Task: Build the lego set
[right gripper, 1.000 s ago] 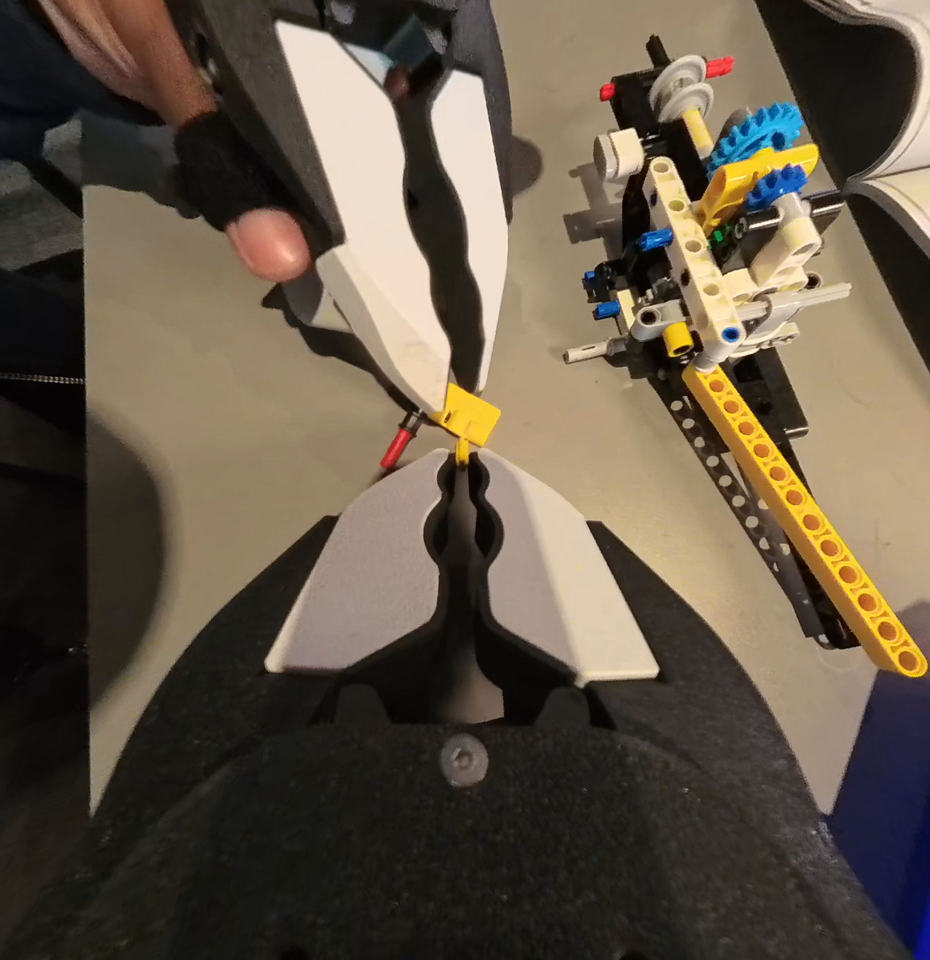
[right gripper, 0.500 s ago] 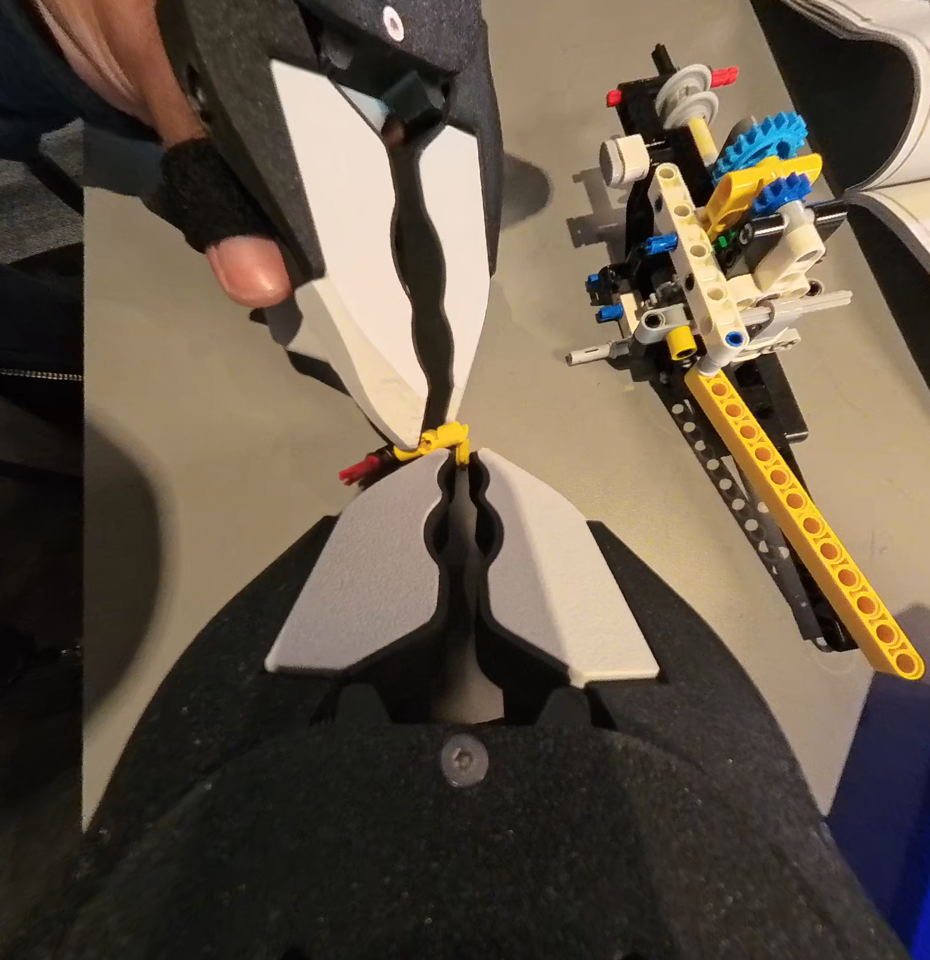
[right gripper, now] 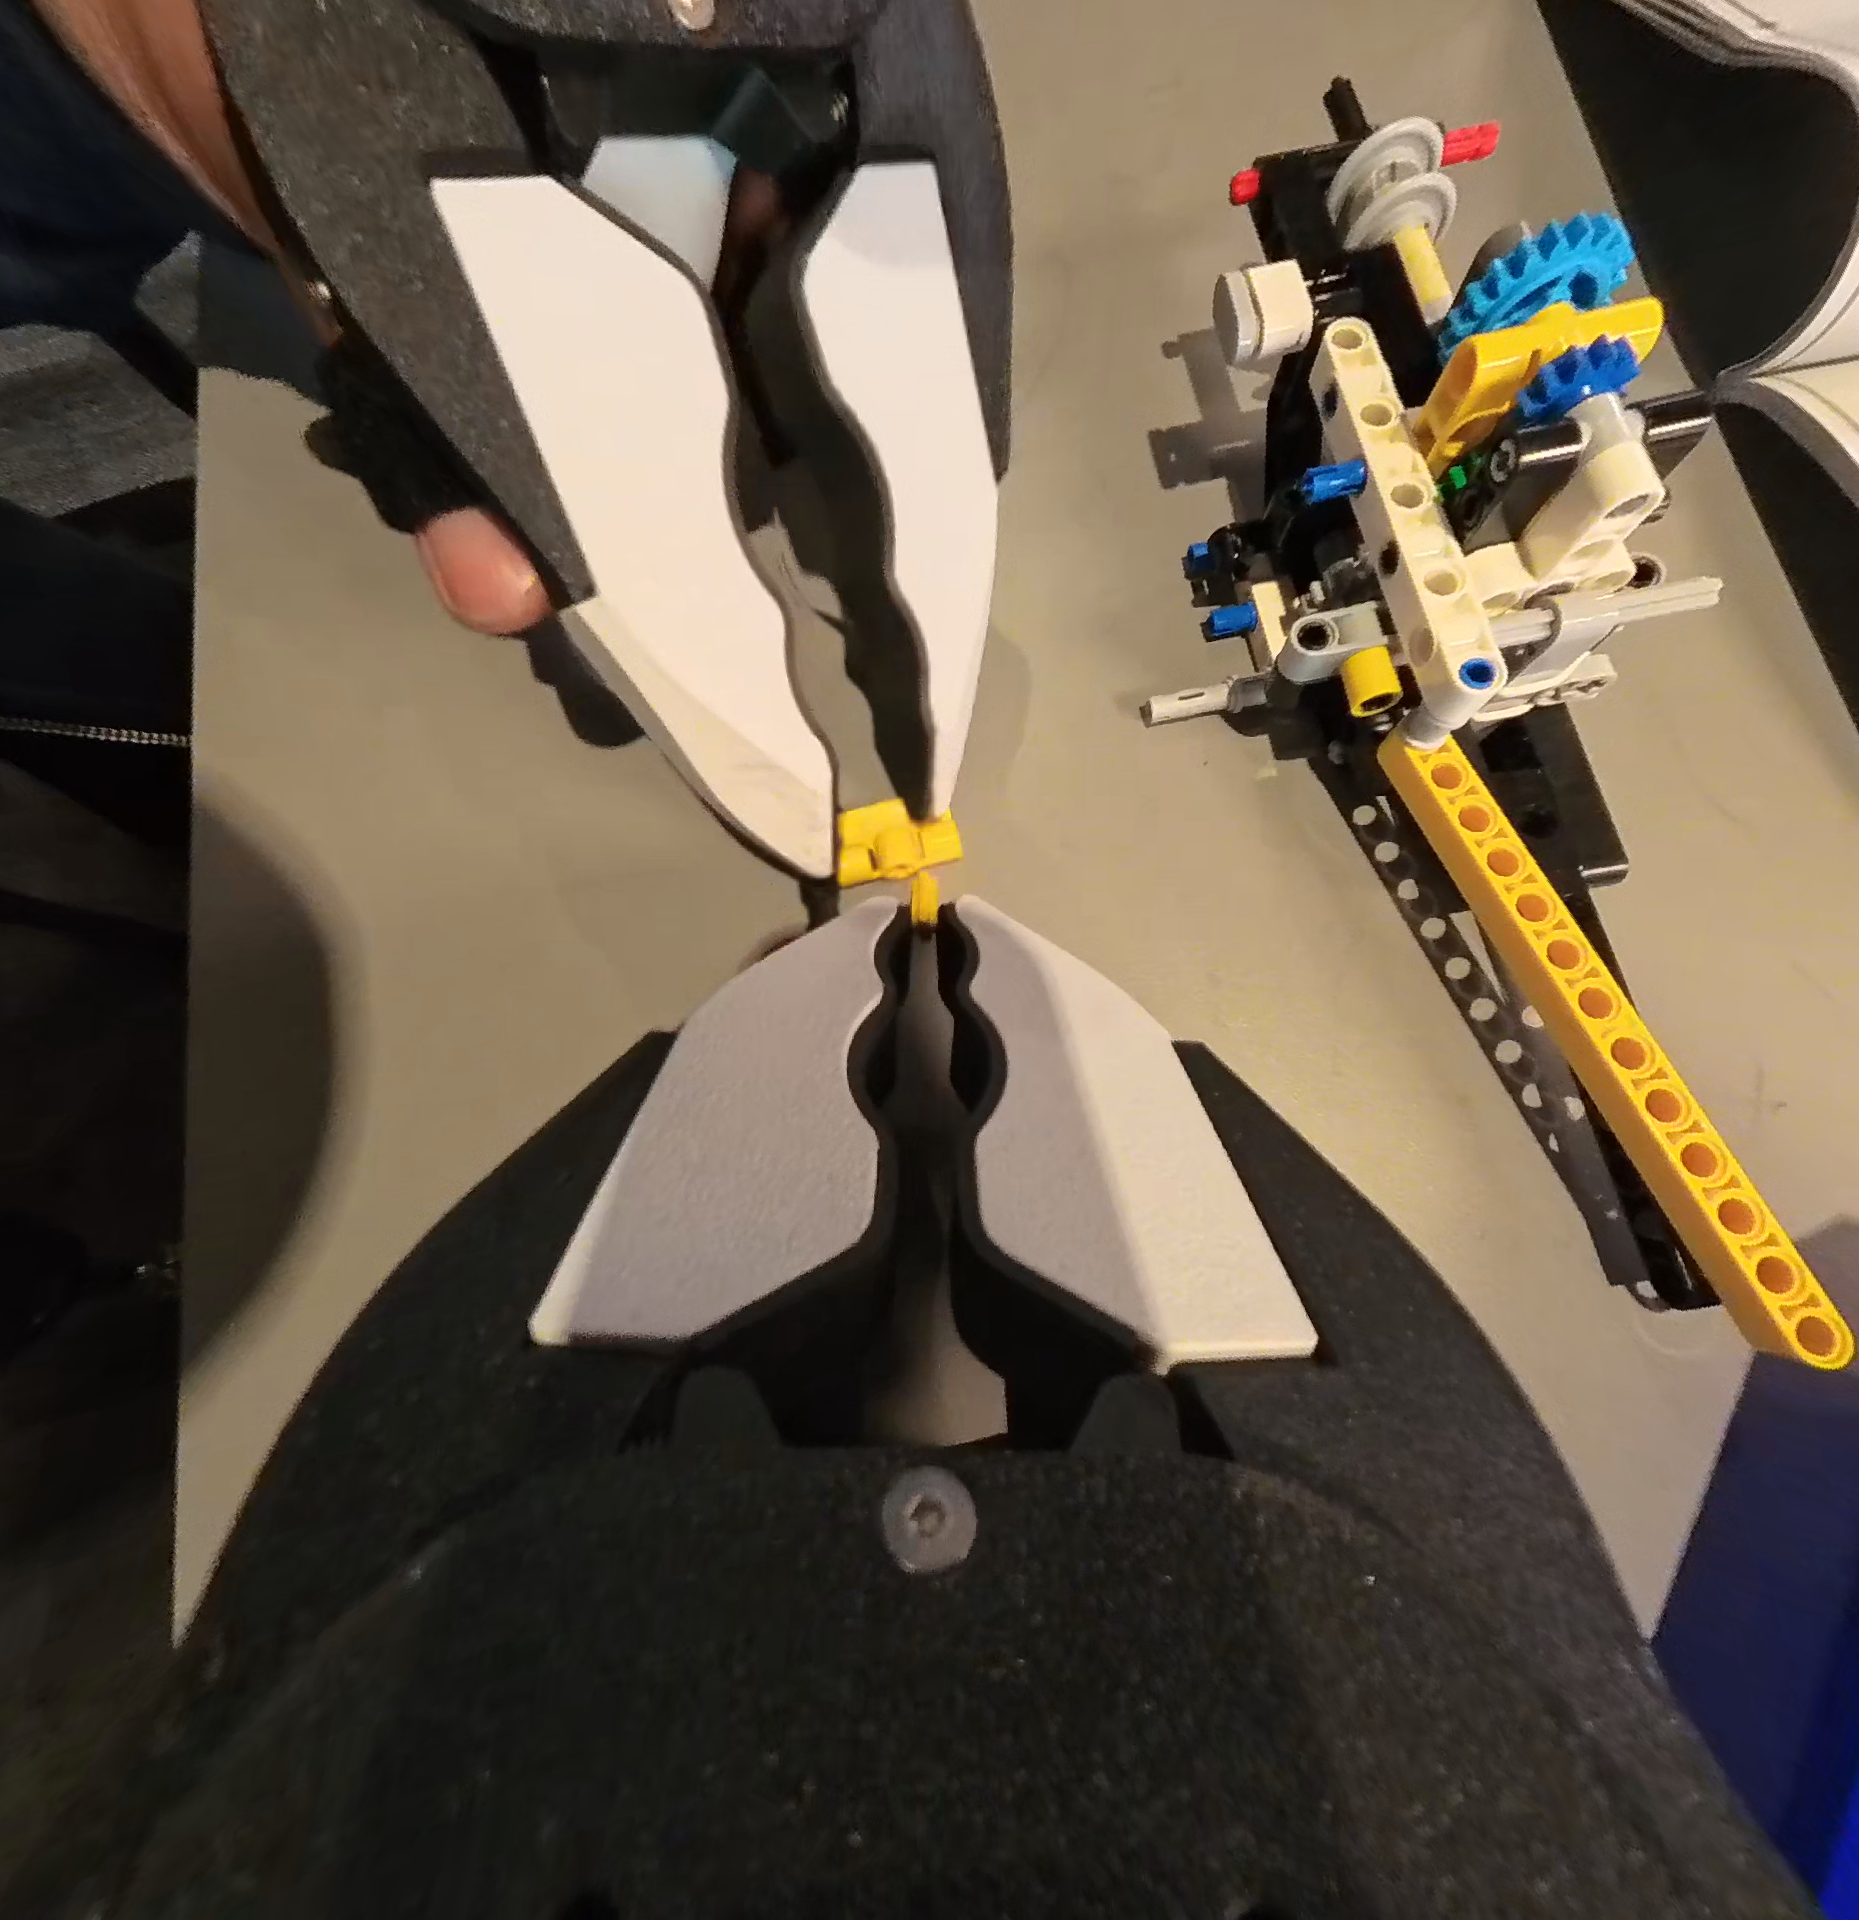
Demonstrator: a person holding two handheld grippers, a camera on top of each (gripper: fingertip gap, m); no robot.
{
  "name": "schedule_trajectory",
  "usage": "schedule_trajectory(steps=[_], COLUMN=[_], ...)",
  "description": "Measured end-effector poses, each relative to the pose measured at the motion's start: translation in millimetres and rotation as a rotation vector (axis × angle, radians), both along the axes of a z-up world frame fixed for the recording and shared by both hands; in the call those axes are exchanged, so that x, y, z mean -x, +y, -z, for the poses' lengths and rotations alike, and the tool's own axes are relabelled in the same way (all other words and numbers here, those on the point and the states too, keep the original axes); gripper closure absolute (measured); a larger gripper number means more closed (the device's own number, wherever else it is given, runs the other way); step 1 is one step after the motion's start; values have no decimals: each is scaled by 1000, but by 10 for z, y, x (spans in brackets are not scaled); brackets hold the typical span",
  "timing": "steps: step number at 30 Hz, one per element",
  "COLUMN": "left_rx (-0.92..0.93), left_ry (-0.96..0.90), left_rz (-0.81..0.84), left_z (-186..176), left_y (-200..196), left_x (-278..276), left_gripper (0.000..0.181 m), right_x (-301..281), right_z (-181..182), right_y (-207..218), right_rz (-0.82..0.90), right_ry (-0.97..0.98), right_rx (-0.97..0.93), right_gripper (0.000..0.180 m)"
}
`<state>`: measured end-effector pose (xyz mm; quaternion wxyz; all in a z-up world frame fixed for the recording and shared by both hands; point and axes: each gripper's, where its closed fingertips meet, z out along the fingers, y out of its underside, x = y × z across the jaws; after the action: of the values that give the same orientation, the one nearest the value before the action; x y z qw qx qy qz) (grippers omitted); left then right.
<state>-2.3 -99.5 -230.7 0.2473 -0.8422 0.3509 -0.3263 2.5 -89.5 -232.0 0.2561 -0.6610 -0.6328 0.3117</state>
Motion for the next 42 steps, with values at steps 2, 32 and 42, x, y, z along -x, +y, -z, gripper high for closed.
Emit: schedule_trajectory(steps=[2, 32, 42], left_rx=[-20, -258, -228], left_ry=[20, 269, 247], left_rz=[15, 144, 123], left_z=[3, 83, 54], left_y=[0, 99, 143], left_x=[33, 101, 79], left_gripper=[157, 142, 143], right_x=[0, -82, -102], right_z=[2, -104, -105], right_y=[-6, 13, 15], right_rz=[-6, 17, 17], right_ry=[-1, 72, 73], right_rx=[-1, 8, 8], right_gripper=[175, 175, 175])
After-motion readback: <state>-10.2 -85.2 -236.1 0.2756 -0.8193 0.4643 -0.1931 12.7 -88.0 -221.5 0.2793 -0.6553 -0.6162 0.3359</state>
